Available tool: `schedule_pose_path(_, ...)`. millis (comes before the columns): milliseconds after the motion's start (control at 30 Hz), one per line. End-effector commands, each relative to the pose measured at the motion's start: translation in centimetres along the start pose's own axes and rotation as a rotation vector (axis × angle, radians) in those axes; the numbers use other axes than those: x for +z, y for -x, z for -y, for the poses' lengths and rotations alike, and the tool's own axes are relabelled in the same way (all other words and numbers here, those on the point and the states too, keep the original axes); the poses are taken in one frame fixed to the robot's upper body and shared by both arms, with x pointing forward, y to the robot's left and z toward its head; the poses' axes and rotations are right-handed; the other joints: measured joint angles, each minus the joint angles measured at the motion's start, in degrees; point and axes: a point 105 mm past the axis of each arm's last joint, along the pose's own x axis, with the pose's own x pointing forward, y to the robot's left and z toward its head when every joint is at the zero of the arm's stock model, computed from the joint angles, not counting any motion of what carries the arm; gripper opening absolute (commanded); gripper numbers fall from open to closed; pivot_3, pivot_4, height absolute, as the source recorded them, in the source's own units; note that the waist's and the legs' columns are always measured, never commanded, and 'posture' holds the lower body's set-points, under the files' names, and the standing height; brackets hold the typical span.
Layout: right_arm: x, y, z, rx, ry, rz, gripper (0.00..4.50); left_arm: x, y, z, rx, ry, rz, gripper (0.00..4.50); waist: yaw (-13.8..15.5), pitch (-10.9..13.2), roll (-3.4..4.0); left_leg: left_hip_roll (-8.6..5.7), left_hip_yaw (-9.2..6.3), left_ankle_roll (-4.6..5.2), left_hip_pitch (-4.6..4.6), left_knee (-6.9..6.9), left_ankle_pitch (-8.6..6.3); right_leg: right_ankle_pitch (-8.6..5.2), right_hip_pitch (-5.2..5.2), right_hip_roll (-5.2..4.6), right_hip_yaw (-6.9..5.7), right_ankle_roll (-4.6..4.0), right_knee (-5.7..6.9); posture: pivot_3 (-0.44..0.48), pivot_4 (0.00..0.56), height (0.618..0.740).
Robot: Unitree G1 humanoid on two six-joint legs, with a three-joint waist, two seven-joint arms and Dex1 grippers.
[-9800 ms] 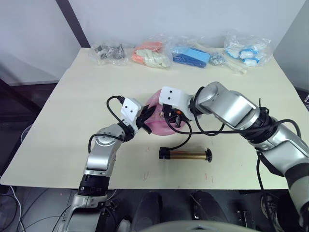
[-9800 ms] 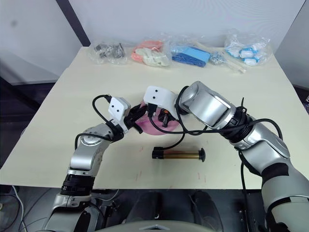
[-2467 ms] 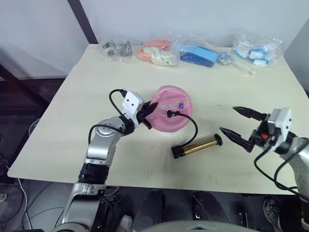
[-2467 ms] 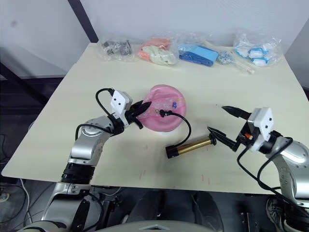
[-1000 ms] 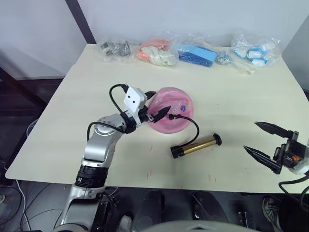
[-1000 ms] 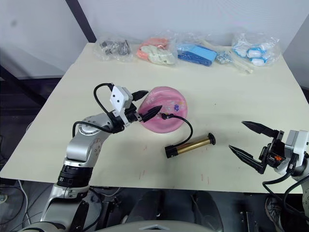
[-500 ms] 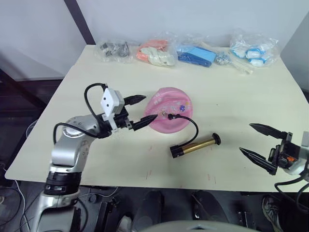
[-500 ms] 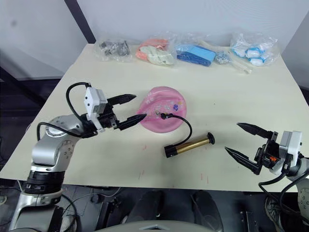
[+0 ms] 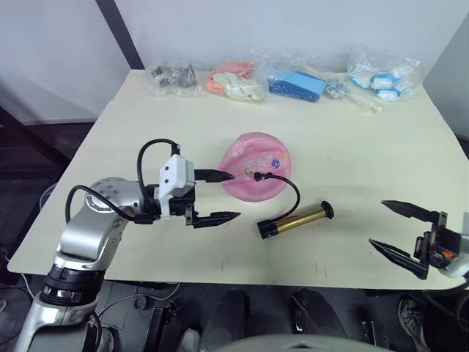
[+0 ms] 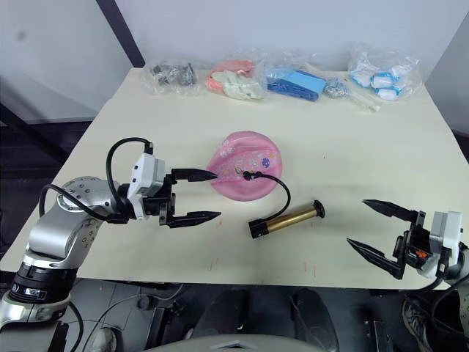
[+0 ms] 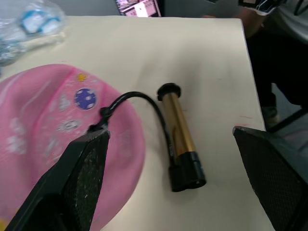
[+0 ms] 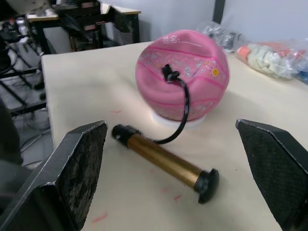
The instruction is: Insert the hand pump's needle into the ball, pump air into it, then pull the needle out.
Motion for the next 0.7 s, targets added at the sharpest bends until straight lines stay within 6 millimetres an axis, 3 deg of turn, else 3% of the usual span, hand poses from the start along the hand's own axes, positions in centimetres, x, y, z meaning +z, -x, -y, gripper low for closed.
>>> schedule_pose_path(33,1.8,1.1,-0.3,0.017,0.058,0.025,4.50,1.2,-1.7,1.3,-0.057,-0.041,-0.016,4.35,-0.03,0.00,-0.01,0.00,0.01,0.00,0.01,0.01,0.00,0.00,0.00,0.00,0.02,0.00,0.01,0.000,0.150,0.736)
schedule_pose_path(400,2.5,2.0,-1.6,0.017,0.058,0.007,4.50,0.3,-7.0,1.3,-0.031,-0.059,-0.057,4.35,-0.02,0.03,-0.05,0.15,0.15,0.00,0.07,0.05,0.00,0.00,0.00,0.22,0.17,0.01,0.06,0.000,0.150,0.736)
schedule_pose_path(700,2.7,2.1,-2.4,-0.020,0.064,0.001,4.50,-1.6,-11.3,3.3,-0.057,-0.022,-0.147,4.35,0.04,0.04,-0.06,0.13,0.19,0.02,0.04,0.14,-0.01,0.00,0.00,0.21,0.22,0.01,0.06,0.000,0.150,0.736)
